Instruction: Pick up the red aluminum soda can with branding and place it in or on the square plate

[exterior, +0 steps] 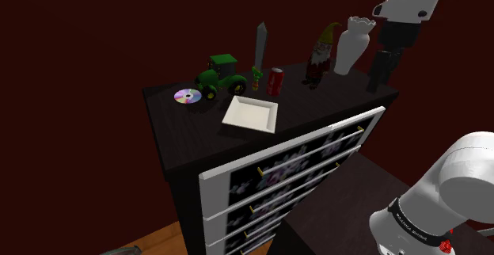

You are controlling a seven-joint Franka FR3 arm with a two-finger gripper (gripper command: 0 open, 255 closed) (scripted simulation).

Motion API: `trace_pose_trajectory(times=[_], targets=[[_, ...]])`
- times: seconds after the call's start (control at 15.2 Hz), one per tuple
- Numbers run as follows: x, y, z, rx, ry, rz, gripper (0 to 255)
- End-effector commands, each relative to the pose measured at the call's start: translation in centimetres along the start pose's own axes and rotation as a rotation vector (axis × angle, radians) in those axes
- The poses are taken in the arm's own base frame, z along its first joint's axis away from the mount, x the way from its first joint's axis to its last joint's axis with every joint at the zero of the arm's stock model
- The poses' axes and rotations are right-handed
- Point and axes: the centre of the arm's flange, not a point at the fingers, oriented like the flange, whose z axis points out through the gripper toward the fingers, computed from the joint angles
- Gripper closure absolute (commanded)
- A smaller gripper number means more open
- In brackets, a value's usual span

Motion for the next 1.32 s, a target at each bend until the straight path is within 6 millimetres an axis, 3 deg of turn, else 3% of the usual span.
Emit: trace_pose_trajectory(times=[0.0,1.25], targets=[[0.0,0.0,0.0,0.0,0.0,0.0,0],[23.4,2.5,3.9,-0.049,0.077,0.025,0]])
